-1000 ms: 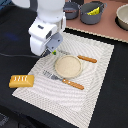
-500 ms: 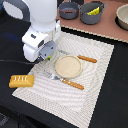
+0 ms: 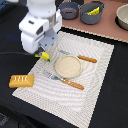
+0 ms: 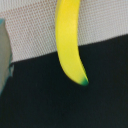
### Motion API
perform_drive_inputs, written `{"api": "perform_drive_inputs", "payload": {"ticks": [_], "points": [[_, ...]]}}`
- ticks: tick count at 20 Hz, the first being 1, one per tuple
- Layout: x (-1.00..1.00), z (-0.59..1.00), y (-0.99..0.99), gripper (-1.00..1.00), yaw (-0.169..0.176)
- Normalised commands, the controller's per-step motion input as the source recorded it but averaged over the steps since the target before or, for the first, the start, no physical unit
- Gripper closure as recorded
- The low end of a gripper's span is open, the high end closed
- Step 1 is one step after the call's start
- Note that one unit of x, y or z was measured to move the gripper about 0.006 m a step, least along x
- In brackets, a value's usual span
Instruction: Interact with the objects in diverse but meaningful ways.
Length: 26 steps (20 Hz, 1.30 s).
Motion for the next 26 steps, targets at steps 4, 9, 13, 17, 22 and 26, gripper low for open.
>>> {"api": "perform_drive_inputs", "payload": {"ticks": [4, 9, 13, 17, 22, 26], "points": [[0.00, 0.15, -0.94, -1.00, 0.016], [-0.01, 0.03, -0.90, -1.00, 0.045], [0.00, -0.03, -0.77, -1.00, 0.114], [0.00, -0.07, -0.78, -1.00, 0.109], [0.09, -0.10, -0.77, -1.00, 0.102], [0.20, -0.24, -0.56, -1.00, 0.057]]}}
